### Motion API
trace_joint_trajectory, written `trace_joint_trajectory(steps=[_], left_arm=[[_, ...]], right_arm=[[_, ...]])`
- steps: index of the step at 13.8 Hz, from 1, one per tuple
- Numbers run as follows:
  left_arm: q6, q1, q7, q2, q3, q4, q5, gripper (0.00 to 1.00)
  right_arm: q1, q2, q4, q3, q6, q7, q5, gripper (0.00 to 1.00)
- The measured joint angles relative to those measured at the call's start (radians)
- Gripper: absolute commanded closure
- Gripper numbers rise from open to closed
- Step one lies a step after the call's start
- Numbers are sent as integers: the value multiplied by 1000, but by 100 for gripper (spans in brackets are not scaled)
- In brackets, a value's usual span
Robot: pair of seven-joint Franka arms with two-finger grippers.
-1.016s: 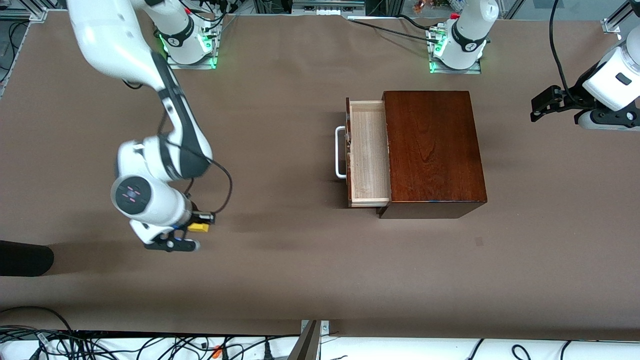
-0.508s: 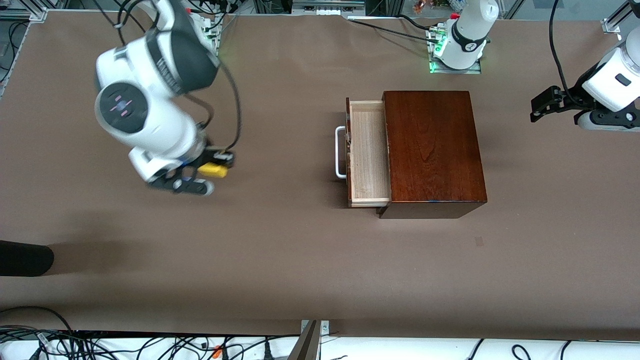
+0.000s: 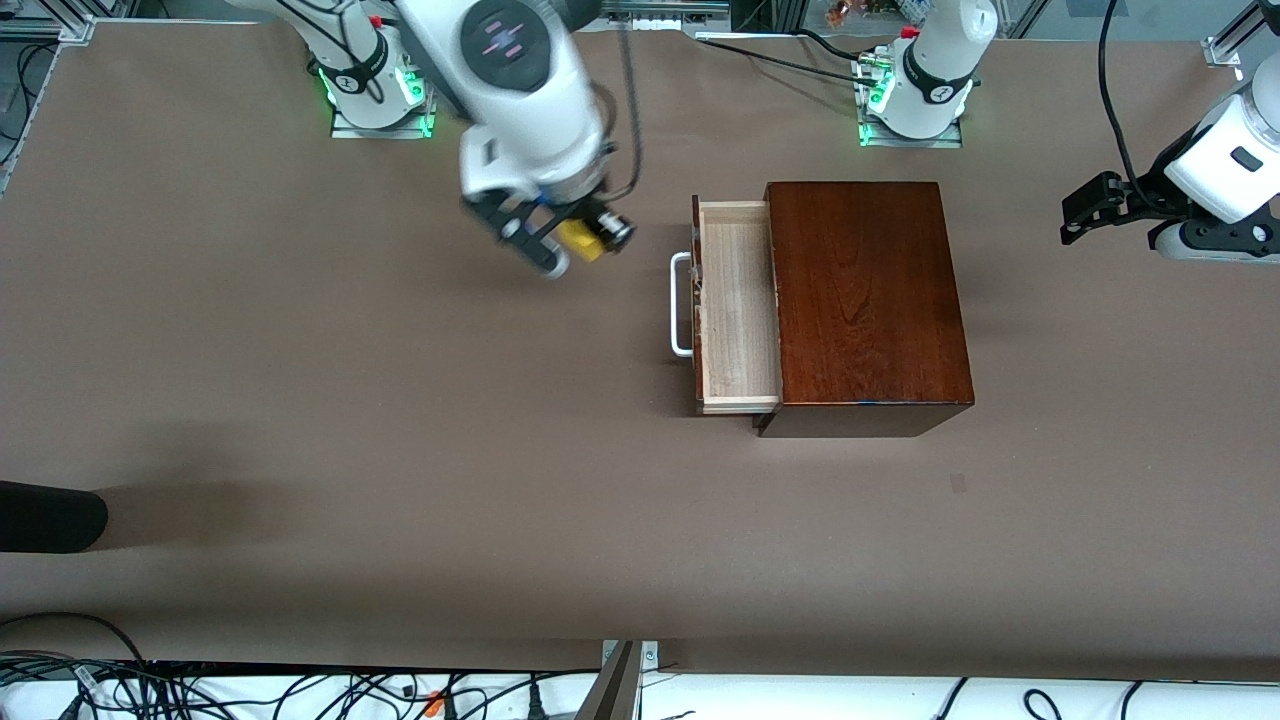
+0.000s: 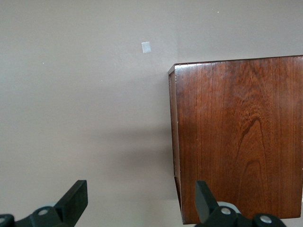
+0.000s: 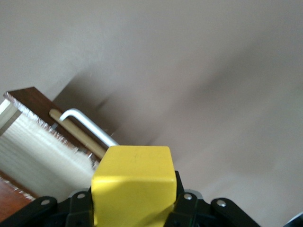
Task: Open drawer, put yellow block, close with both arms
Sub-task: 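Carry the yellow block with the right gripper over the open drawer, then lower the block into the drawer and open the right gripper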
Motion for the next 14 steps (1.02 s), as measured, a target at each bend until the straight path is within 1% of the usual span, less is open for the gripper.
trace_joint_trajectory(steps=[2,5,8,11,14], left_arm=[[-2,0,0,0,0,1,0,0],[-2,-2,0,0,-1,5,0,0],[-4,-8,0,1,-23,13,0,0],[-10,-8,0,1,-30,17,0,0],[-27,-8,0,1,-29,17,0,0]], right_arm=[[57,29,0,1,78,208,0,100],[100,97,16,1,172,467,0,100],[130,209,84,0,232,686,0,100],[154,313,138,-1,310,792,0,100],[164,365,157,-2,370,838,0,100]])
